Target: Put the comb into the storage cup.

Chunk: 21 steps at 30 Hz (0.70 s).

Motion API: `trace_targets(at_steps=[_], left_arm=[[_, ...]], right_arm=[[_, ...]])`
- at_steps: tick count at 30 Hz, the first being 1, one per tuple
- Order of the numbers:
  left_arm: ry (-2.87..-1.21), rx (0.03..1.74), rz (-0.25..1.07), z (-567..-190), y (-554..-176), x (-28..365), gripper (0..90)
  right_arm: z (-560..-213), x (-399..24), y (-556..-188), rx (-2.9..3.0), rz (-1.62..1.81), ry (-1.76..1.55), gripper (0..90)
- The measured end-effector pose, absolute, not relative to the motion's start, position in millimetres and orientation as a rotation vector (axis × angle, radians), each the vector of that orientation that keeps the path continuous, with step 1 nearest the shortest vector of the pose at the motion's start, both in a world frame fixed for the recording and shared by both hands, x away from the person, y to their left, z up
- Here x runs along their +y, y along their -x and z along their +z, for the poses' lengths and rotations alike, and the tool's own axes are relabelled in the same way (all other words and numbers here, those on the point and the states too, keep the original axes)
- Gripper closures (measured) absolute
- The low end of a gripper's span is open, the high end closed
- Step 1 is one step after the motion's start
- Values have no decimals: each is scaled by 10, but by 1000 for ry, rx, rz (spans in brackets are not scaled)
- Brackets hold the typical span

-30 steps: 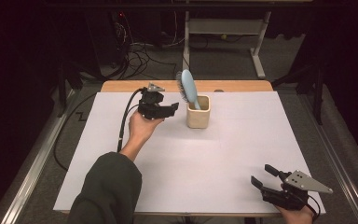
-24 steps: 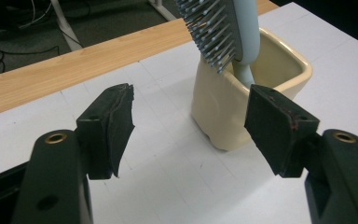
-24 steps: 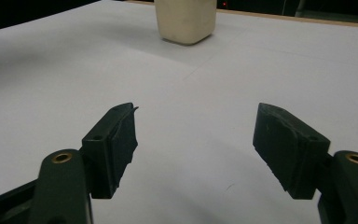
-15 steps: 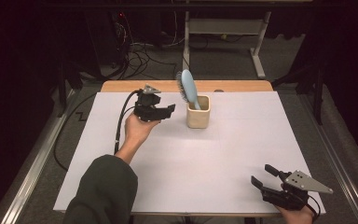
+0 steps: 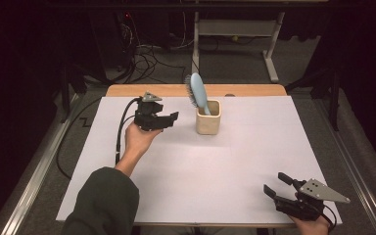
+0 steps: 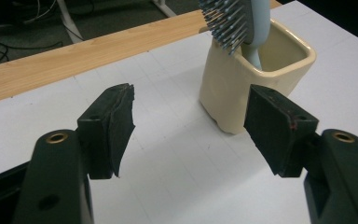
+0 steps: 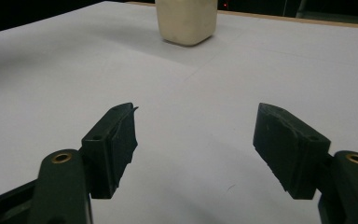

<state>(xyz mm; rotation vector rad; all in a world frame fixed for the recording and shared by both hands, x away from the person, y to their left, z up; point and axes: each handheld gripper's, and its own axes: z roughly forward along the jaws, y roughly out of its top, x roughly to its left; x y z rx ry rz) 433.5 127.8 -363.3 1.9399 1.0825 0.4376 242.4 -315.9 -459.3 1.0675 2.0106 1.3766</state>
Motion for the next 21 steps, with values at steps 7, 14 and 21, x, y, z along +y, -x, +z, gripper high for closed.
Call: trace_targets(at_steps=[7, 14, 21], left_arm=[[-1942, 1077, 441, -3624, -4310, 1304, 335], [-1967, 1071, 442, -3630, -4264, 1347, 335], [-1964, 1068, 438, -3623, -4214, 1412, 345]], right_arm=[[-4591, -3162, -2422, 2008, 1381, -1073, 303], [-4591, -3167, -2422, 2010, 1381, -1073, 303], [-4592, -3165, -2423, 2010, 1382, -1076, 303]])
